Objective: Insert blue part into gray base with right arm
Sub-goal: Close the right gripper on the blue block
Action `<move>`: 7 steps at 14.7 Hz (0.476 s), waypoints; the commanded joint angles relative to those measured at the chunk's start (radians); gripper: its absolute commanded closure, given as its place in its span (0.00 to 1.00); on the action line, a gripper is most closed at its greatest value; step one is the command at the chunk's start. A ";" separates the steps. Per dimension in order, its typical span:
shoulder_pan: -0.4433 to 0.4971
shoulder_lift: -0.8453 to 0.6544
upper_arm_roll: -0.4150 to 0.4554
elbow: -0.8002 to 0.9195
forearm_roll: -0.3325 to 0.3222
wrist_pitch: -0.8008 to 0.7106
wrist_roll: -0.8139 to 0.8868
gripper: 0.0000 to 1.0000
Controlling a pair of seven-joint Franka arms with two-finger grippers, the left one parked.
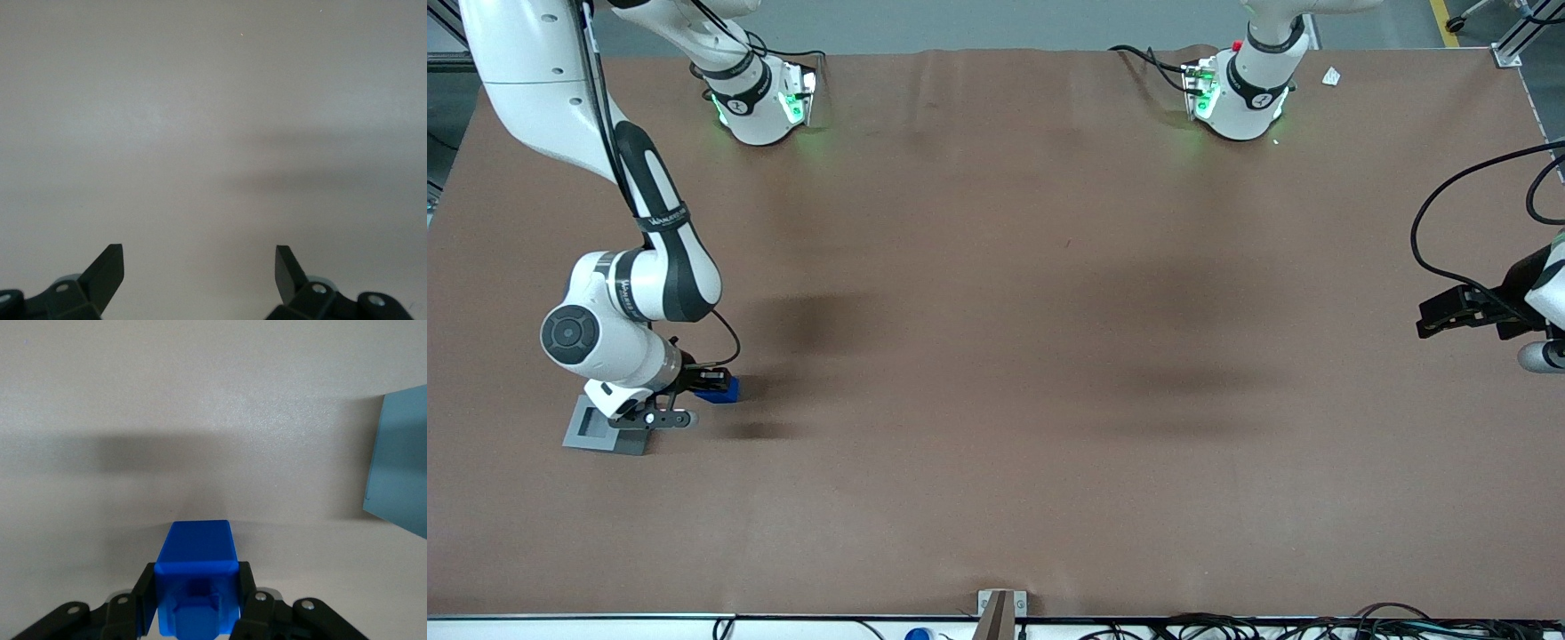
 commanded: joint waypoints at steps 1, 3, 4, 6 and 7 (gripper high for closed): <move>-0.004 -0.002 0.003 -0.005 0.008 -0.003 0.004 0.91; -0.004 -0.005 0.003 -0.005 0.008 -0.005 0.005 0.95; -0.005 -0.011 0.003 -0.005 0.008 -0.008 0.007 0.96; -0.008 -0.022 0.005 0.002 0.008 -0.037 0.007 0.97; -0.008 -0.034 0.005 0.002 0.008 -0.040 0.007 0.97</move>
